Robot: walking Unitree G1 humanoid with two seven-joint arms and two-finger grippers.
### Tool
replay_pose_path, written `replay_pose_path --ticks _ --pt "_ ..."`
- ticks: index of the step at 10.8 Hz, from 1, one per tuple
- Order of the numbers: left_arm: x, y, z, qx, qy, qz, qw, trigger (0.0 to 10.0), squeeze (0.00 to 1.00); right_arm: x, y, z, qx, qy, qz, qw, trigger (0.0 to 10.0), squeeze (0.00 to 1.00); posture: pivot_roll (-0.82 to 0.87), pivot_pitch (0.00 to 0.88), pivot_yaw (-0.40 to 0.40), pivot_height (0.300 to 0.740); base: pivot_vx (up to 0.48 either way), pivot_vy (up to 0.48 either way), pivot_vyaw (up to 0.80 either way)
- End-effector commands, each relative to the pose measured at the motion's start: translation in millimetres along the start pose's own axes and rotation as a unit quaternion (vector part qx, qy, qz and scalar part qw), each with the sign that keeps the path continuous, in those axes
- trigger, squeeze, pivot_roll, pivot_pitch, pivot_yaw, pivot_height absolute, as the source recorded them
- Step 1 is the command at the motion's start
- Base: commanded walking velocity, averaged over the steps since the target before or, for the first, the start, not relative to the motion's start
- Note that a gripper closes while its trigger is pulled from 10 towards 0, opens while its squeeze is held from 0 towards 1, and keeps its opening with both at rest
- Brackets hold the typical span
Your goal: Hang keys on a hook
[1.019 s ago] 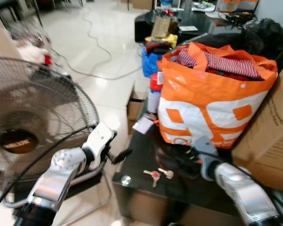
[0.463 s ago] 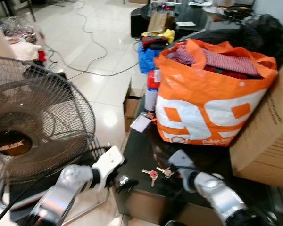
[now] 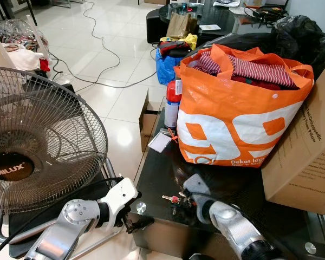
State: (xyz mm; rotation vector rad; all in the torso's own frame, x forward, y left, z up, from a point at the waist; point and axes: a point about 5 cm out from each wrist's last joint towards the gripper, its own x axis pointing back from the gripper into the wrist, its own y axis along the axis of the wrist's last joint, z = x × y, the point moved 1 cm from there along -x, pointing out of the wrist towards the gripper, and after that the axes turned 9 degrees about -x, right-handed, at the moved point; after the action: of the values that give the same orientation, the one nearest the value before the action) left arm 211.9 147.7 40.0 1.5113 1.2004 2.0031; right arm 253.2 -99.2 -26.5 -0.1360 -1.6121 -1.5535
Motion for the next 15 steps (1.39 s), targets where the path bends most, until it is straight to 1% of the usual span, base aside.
replay_pose_path --ticks 1,2,3,4,5,9,10,11,12,15 --pt "3.8 2.4 1.3 -0.004 0.002 -0.001 1.0 10.0 0.0 -0.1 3.5 -5.8 -0.009 -0.018 -0.011 1.0 0.0 0.0 -0.07 0.0 -0.016 0.74 0.0 0.0 0.0" --pt "6.6 3.6 1.1 -0.005 0.002 0.0 1.0 10.0 0.0 -2.2 3.5 -10.5 -0.004 -0.045 -0.008 0.999 0.4 0.0 -0.06 0.0 -0.018 0.74 0.0 0.0 0.0" --pt "7.3 3.9 1.2 -0.005 0.003 0.001 1.0 10.0 0.0 -3.2 2.2 -13.2 0.001 -0.057 -0.001 0.998 0.4 0.0 -0.06 0.0 -0.018 0.74 0.0 0.0 0.0" --pt "7.6 4.4 0.9 -0.004 0.003 0.001 1.0 10.0 0.0 -3.9 0.2 -14.1 0.017 -0.056 0.009 0.998 0.5 0.0 -0.06 0.0 -0.018 0.74 0.0 0.0 0.0" --pt "8.4 7.2 0.1 -0.004 0.002 0.0 1.0 10.0 0.0 -3.4 -6.7 -14.1 0.033 -0.047 0.031 0.998 0.8 0.0 -0.07 0.0 -0.018 0.74 0.0 0.0 0.0" --pt "6.4 9.0 -0.6 -0.003 -0.002 -0.002 1.0 10.0 0.0 -2.4 -14.9 -16.4 0.033 -0.047 0.05 0.997 1.0 0.0 -0.08 0.0 -0.016 0.74 0.0 0.0 0.0" --pt "5.6 8.4 -0.5 -0.002 -0.002 -0.001 1.0 10.0 0.0 -2.4 -17.1 -15.7 0.036 -0.045 0.056 0.997 0.2 0.0 -0.08 0.0 -0.016 0.74 0.0 0.0 0.0" --pt "5.1 7.7 -0.3 -0.002 -0.002 -0.001 1.0 10.0 0.0 -2.8 -18.2 -15.0 0.038 -0.044 0.059 0.997 0.0 0.0 -0.08 0.0 -0.02 0.74 0.0 0.0 0.0" --pt "4.9 7.4 0.0 -0.002 -0.001 -0.001 1.0 10.0 0.0 -3.1 -18.2 -15.0 0.038 -0.046 0.059 0.997 0.0 0.0 -0.08 0.0 -0.019 0.74 0.0 0.0 0.0" --pt "1.3 14.6 1.8 -0.009 0.0 -0.007 1.0 10.0 0.0 0.6 -10.3 -25.4 0.031 -0.068 0.038 0.997 0.0 0.0 -0.09 0.0 -0.017 0.74 0.0 0.0 0.0"
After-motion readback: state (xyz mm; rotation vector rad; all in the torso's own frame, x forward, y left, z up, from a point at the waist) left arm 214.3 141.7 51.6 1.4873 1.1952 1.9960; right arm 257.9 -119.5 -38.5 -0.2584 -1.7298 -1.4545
